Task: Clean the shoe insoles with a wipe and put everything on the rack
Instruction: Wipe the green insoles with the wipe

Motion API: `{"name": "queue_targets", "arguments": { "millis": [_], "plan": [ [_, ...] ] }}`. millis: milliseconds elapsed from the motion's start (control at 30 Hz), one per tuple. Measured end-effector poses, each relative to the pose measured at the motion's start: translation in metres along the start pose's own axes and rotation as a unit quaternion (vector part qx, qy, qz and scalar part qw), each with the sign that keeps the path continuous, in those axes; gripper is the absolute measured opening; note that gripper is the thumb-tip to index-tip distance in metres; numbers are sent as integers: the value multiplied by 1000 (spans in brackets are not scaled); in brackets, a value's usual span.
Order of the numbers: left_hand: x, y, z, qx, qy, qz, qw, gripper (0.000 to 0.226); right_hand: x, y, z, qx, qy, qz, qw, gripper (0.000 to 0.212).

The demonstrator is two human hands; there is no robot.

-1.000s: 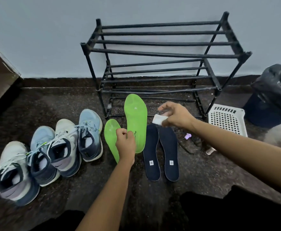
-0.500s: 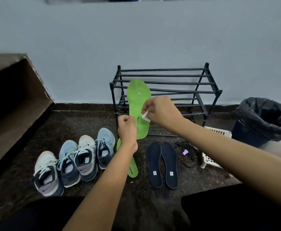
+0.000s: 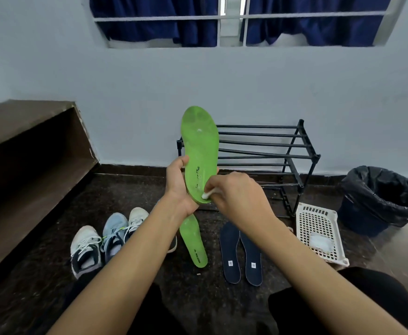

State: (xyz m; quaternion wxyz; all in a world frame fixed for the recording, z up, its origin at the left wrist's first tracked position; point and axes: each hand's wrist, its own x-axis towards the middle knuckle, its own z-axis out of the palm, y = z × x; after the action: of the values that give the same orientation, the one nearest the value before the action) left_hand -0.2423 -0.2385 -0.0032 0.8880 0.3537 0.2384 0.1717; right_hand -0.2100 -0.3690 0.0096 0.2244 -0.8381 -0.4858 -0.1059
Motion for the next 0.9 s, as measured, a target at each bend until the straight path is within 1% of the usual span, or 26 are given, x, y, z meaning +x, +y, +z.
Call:
{"name": "queue_targets", "arguments": {
  "millis": [100, 233, 267, 433, 500, 600, 700, 767, 833, 900],
  "plan": [
    [-3, 4, -2, 1, -17, -9, 1000, 52, -3, -10, 1, 12, 11, 0, 1000, 20],
    [1, 0, -2, 11, -35, -23, 999, 82, -6, -6, 10, 55, 5, 23, 998, 15],
    [2, -1, -1, 17, -38, -24, 999, 86, -7, -4, 12, 74, 5, 35, 997, 13],
    [10, -8, 6, 66, -12, -7, 998, 87, -6, 6, 15, 176, -5, 73, 982, 7],
    [8, -13, 10, 71, -1, -8, 997, 84, -5, 8, 18, 221, 12, 90, 971, 5],
    [3, -20, 18, 57, -3, -40, 998, 80, -3, 10, 19, 268, 41, 110, 956, 1],
    [6, -18, 20, 54, -6, -43, 998, 79, -1, 12, 17, 239, 13, 83, 967, 8],
    [9, -15, 21, 54, -8, -34, 998, 79, 0, 14, 19, 166, -13, 66, 984, 14],
    [9, -14, 24, 57, -6, -28, 998, 79, 0, 14, 18, 94, -37, 68, 993, 19],
    [9, -14, 26, 59, -5, -23, 998, 79, 1, 15, 15, 81, -32, 66, 994, 20]
  ]
}}
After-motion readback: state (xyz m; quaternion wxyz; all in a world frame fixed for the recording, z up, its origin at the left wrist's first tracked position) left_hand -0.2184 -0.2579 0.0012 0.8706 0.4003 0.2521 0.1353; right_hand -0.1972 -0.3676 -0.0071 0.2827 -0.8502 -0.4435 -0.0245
